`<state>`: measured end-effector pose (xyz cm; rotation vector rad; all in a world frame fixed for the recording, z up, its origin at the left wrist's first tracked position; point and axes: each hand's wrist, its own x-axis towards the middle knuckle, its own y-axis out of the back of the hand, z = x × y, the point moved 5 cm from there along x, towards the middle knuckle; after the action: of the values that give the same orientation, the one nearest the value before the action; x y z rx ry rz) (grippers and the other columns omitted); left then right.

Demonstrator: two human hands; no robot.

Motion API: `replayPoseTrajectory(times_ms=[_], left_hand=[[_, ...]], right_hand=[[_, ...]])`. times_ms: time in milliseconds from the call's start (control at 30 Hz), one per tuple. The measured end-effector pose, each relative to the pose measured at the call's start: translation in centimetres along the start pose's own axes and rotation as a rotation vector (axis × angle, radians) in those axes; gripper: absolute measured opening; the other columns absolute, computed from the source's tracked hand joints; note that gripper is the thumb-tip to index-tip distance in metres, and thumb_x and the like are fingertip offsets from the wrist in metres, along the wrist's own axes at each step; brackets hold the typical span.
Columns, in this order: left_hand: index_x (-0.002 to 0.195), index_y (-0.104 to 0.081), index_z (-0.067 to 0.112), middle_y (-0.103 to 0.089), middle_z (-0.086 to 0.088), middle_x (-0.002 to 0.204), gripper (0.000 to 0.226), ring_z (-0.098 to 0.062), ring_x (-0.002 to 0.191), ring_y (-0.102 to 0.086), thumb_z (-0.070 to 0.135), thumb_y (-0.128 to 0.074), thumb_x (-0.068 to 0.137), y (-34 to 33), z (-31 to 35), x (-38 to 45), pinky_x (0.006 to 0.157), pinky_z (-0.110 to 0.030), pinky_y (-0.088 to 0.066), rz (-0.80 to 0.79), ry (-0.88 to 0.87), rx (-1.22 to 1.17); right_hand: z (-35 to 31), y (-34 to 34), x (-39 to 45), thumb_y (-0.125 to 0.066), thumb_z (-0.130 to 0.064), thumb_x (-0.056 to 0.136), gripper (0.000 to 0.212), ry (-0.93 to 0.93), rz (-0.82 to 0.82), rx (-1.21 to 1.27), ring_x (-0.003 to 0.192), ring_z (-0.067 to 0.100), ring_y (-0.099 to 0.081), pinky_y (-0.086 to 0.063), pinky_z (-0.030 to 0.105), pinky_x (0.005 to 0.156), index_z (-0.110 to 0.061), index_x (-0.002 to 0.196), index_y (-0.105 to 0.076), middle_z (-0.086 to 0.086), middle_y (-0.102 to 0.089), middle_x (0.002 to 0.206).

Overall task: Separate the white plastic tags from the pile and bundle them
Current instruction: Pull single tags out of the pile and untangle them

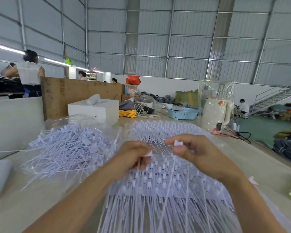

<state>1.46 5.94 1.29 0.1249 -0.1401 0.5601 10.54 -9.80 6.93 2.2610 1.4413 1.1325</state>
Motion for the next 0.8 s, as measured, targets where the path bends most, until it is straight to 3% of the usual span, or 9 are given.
replayPoseTrajectory(times_ms=[100, 167, 233, 300, 367, 467, 633, 733, 800], left_hand=[[0.092, -0.067, 0.006, -0.060, -0.009, 0.060, 0.020, -0.011, 0.039, -0.049, 0.016, -0.051, 0.097, -2.2, -0.5, -0.1, 0.042, -0.017, -0.037, 0.007, -0.035, -0.015], [0.080, -0.068, 0.009, -0.057, -0.006, 0.054, 0.041, -0.011, 0.038, -0.047, 0.039, -0.045, 0.097, -2.8, -0.3, -0.3, 0.042, -0.017, -0.035, 0.027, -0.004, -0.062], [0.075, -0.067, 0.009, -0.058, -0.006, 0.055, 0.067, -0.013, 0.043, -0.050, 0.067, -0.035, 0.083, -3.6, -0.4, -0.4, 0.047, -0.020, -0.037, -0.012, 0.059, -0.139], [0.073, -0.071, 0.015, -0.063, -0.008, 0.062, 0.072, -0.016, 0.052, -0.058, 0.077, -0.035, 0.068, -4.3, -0.4, -0.6, 0.053, -0.024, -0.043, -0.065, 0.071, -0.130], [0.073, -0.072, 0.020, -0.066, -0.007, 0.065, 0.060, -0.016, 0.054, -0.060, 0.073, -0.045, 0.070, -4.6, -0.3, -1.0, 0.051, -0.023, -0.045, -0.102, 0.022, -0.057], [0.071, -0.068, 0.014, -0.065, -0.007, 0.068, 0.043, -0.014, 0.056, -0.058, 0.054, -0.057, 0.082, -4.6, -0.4, -1.2, 0.052, -0.021, -0.046, -0.078, -0.016, -0.045], [0.063, -0.062, 0.018, -0.063, -0.002, 0.062, 0.036, -0.018, 0.061, -0.058, 0.037, -0.056, 0.092, -3.7, -0.4, -0.9, 0.061, -0.025, -0.049, 0.030, -0.007, 0.000], [0.062, -0.061, 0.016, -0.059, -0.001, 0.055, 0.037, -0.013, 0.047, -0.052, 0.032, -0.054, 0.095, -3.7, -0.4, -0.8, 0.051, -0.022, -0.045, 0.046, -0.018, 0.014], [0.067, -0.064, 0.011, -0.058, 0.000, 0.052, 0.036, -0.013, 0.046, -0.051, 0.031, -0.053, 0.095, -3.8, -0.2, -0.8, 0.055, -0.027, -0.042, 0.057, -0.056, 0.038]], right_hand=[[0.5, -2.5, 0.3, -0.061, -0.011, 0.090, 0.039, 0.012, -0.145, -0.165, 0.089, 0.000, -0.055, -0.045, 0.016, 0.084, -0.046, 0.108, -0.058, -0.004, -0.057, 0.097], [1.2, -2.7, 0.5, -0.063, -0.005, 0.087, 0.047, -0.012, -0.074, -0.108, 0.079, 0.004, -0.052, -0.047, 0.021, 0.078, -0.044, 0.111, -0.055, -0.002, -0.048, 0.093], [1.9, -2.7, 0.7, -0.068, -0.004, 0.082, 0.048, -0.033, 0.017, -0.042, 0.070, 0.005, -0.049, -0.046, 0.024, 0.071, -0.040, 0.109, -0.052, -0.004, -0.044, 0.090], [2.3, -2.9, 0.8, -0.073, -0.005, 0.078, 0.048, -0.006, 0.097, -0.109, 0.074, 0.001, -0.049, -0.043, 0.017, 0.072, -0.039, 0.103, -0.051, -0.007, -0.045, 0.090], [2.1, -3.1, 0.8, -0.075, -0.005, 0.075, 0.044, 0.065, 0.164, -0.257, 0.081, -0.010, -0.046, -0.036, 0.006, 0.074, -0.031, 0.105, -0.055, -0.013, -0.044, 0.092], [2.0, -3.3, 0.9, -0.074, -0.006, 0.076, 0.044, 0.111, 0.183, -0.391, 0.086, -0.016, -0.041, -0.031, 0.002, 0.077, -0.014, 0.116, -0.058, -0.017, -0.040, 0.094], [1.9, -1.8, 0.6, -0.074, -0.039, 0.075, 0.046, 0.096, 0.173, -0.487, 0.092, -0.001, -0.050, -0.035, 0.008, 0.081, -0.021, 0.115, -0.061, -0.015, -0.051, 0.095], [2.7, -1.5, 0.3, -0.070, -0.040, 0.079, 0.028, -0.027, 0.084, -0.433, 0.086, 0.000, -0.057, -0.044, 0.019, 0.078, -0.023, 0.101, -0.066, -0.015, -0.062, 0.090], [3.3, -1.8, 0.2, -0.068, -0.030, 0.085, 0.016, -0.064, 0.013, -0.405, 0.084, 0.008, -0.060, -0.046, 0.029, 0.078, -0.018, 0.095, -0.069, -0.005, -0.067, 0.088]])
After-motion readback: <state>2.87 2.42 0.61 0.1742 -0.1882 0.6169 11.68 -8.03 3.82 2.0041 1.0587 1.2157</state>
